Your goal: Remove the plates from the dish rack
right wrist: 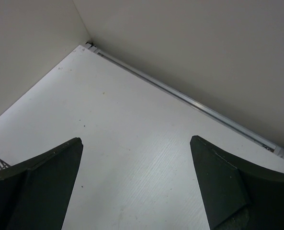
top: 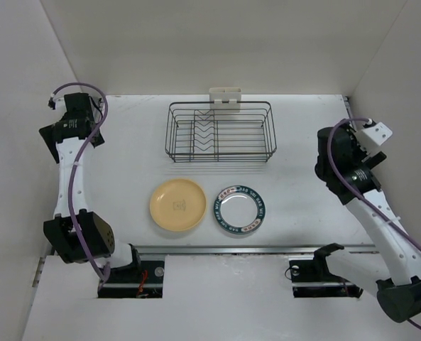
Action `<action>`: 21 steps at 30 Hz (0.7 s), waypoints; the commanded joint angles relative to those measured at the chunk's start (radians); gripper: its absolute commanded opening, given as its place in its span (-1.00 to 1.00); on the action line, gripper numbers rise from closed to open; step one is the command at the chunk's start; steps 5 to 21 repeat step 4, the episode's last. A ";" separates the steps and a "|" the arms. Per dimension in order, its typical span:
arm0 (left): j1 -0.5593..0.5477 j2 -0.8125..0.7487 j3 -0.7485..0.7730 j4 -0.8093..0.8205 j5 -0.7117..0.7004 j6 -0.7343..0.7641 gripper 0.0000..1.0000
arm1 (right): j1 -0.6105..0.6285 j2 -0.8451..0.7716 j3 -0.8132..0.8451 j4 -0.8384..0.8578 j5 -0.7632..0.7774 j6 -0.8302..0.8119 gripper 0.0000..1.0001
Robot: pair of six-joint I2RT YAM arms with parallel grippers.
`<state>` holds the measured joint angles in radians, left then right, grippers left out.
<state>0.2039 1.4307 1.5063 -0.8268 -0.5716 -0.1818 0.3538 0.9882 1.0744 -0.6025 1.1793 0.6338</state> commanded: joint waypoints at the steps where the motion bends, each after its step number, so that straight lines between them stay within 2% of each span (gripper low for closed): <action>1: 0.002 -0.049 -0.015 0.017 0.019 -0.007 1.00 | 0.001 -0.028 0.029 0.007 -0.035 0.014 1.00; 4: 0.002 -0.058 -0.024 0.026 0.029 -0.007 1.00 | 0.001 -0.028 0.048 0.007 -0.078 0.014 1.00; 21: 0.002 -0.058 -0.024 0.026 0.029 -0.007 1.00 | 0.001 -0.028 0.048 0.007 -0.078 0.014 1.00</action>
